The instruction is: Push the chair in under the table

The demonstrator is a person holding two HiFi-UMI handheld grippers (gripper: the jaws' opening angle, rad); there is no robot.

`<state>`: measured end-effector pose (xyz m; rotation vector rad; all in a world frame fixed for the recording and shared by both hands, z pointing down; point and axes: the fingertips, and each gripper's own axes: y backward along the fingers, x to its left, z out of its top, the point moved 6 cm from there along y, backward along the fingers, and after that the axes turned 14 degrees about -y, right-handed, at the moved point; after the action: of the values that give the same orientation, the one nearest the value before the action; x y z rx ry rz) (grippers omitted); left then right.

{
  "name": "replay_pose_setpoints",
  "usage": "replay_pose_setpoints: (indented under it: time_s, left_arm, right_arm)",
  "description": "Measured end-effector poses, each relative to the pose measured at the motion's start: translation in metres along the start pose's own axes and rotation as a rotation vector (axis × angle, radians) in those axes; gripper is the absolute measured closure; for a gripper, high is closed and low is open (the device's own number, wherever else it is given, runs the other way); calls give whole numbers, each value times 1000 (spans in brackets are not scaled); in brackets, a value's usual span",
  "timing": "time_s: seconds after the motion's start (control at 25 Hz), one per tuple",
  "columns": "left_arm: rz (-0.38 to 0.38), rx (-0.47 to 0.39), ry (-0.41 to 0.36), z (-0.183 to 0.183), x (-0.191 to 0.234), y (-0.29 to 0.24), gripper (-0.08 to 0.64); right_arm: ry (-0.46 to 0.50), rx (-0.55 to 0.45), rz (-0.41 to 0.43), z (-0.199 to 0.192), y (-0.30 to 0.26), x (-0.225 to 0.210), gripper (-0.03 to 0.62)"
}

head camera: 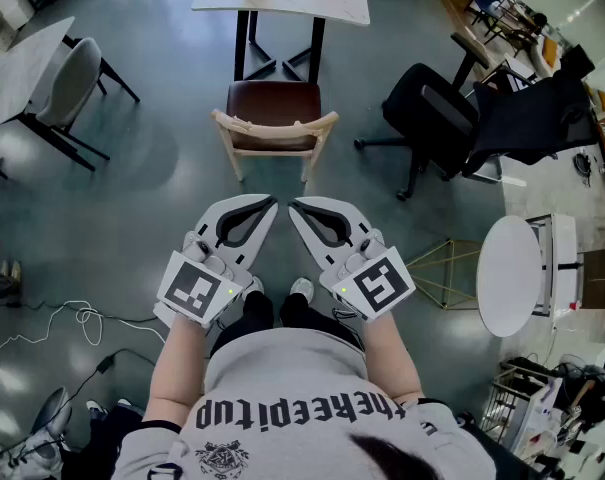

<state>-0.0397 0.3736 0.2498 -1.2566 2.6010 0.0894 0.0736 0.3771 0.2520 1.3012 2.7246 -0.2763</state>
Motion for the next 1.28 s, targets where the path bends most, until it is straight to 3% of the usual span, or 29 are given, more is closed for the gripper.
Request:
replay_pose_setpoints:
  time_s: [0.8, 1.28]
  left_arm:
    - [-46, -18, 9, -9, 29, 13, 545]
    - [-82, -15, -19, -32, 61, 24, 545]
  right_arm:
    - [-5, 0, -32, 1, -29, 13, 581]
    - [5, 0, -140, -5, -52, 13, 581]
